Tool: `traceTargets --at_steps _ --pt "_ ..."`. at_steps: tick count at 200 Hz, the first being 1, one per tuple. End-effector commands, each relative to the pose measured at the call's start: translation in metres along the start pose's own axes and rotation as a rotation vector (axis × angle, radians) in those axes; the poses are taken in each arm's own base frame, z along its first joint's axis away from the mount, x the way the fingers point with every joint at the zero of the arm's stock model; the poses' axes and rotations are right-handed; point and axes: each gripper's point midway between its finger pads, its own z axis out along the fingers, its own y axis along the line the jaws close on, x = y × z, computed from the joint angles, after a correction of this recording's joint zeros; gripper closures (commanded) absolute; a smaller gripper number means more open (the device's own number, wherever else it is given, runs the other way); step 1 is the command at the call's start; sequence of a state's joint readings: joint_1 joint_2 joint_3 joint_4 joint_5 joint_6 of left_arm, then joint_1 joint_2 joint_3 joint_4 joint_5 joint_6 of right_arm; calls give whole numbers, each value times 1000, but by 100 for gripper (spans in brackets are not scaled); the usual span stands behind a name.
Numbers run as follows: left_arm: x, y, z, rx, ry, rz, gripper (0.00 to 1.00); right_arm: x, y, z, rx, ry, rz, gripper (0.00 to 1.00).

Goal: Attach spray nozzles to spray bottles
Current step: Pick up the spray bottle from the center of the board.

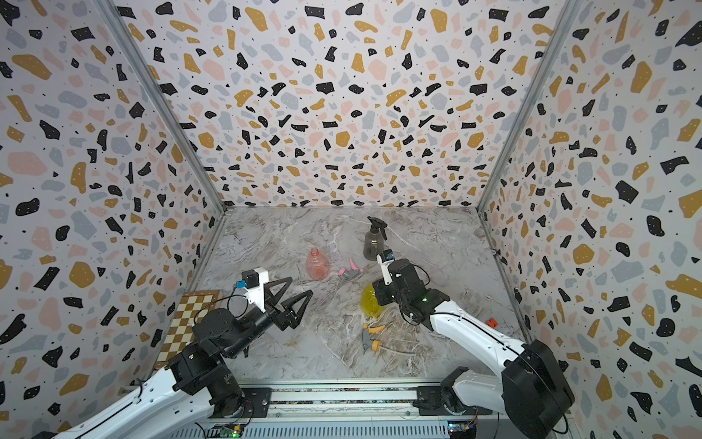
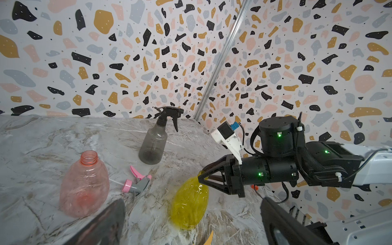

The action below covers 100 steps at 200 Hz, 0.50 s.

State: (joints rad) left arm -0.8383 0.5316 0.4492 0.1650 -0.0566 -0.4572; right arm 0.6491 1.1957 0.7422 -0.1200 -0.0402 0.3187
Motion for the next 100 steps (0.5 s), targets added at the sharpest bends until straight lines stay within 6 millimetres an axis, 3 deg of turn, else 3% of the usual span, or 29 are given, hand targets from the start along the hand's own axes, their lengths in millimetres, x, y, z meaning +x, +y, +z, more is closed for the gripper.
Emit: traceTargets --at_steps 1,47,100 --pt "0 -18 3 93 25 27 1 -33 29 -33 -75 -50 -58 84" --pt "22 -58 7 332 152 29 1 -57 73 -89 -246 -78 -148 86" --pt "36 -101 -1 593 279 39 1 -66 117 -143 -493 -112 -232 87"
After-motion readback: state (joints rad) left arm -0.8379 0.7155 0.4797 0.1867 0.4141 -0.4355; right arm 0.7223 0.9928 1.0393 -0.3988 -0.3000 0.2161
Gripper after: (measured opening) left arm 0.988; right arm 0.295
